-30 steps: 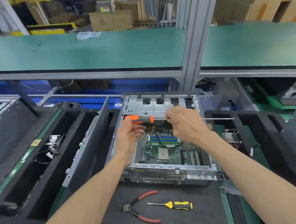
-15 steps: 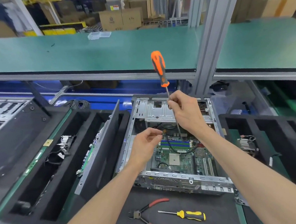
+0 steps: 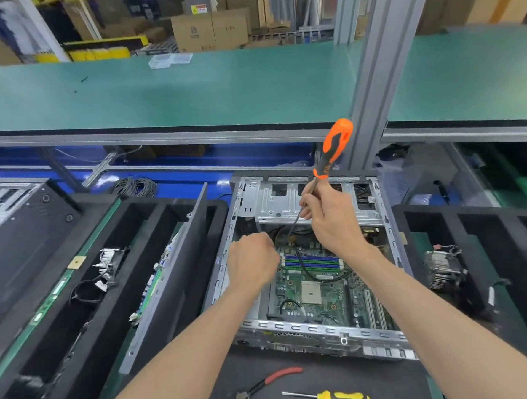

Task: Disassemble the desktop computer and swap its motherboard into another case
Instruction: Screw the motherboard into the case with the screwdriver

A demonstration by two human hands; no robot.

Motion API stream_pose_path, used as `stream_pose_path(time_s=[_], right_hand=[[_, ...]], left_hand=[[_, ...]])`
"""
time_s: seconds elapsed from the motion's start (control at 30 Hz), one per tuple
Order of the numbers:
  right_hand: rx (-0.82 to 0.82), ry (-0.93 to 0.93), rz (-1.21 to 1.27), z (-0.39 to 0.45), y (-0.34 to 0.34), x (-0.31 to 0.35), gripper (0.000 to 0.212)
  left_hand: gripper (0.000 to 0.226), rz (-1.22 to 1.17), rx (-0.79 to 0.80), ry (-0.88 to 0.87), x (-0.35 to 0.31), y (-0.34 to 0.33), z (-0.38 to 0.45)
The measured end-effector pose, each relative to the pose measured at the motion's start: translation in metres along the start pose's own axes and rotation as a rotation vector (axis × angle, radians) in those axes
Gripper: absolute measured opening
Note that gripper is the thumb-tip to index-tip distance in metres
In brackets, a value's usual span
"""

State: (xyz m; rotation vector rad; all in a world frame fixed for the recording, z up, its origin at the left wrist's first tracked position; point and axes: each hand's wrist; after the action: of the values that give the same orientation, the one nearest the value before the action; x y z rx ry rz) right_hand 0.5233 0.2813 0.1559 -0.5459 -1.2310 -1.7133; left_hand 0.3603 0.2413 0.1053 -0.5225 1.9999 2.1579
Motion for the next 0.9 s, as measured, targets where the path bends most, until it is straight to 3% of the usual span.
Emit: stream_pose_path(time_s=[0.1,0.27,0.37,0.47,0.67,0.77,0.9], right_hand=[[0.016,0.015,-0.033,0.001,-0.001,-0.005,0.015],[0.031,-0.033,-0.024,0.0,-0.002,-0.016,0.014],[0.038,-0.029,-0.026,0.001,-0.002,-0.021,0.014],[0.046,-0.036,-0.026,0.003,-0.004,-0.025,0.013],[0.079,-0.017,-0.003,0.005,-0.009,-0.022,0.013],[0.097,0.006,0.003,0.004,-0.014,-0.018,0.014],[0.169,0.03,-0.009,0.001,-0.023,-0.013,0.011]], left_hand=[[0.021,0.3,0.277,-0.017,-0.007,0.007,0.011],[0.023,0.349,0.717,-0.001,-0.01,0.009,0.047],[0.04,0.359,0.958,-0.025,-0.01,-0.001,0.072],[0.065,0.438,1.074,-0.069,-0.009,-0.014,0.089],[0.077,0.531,1.166,-0.12,-0.002,-0.025,0.099],[0.07,0.474,1.035,-0.171,-0.001,-0.021,0.097],[0.039,0.282,0.807,-0.211,0.004,-0.013,0.093]])
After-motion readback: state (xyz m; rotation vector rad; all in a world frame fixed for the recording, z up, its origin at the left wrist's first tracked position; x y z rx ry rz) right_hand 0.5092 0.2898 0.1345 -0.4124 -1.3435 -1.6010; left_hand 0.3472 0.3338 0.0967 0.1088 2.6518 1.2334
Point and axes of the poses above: each hand's wrist, its own z-axis towards the middle knuckle, its own y-axis out of the back of the hand, x = y × z
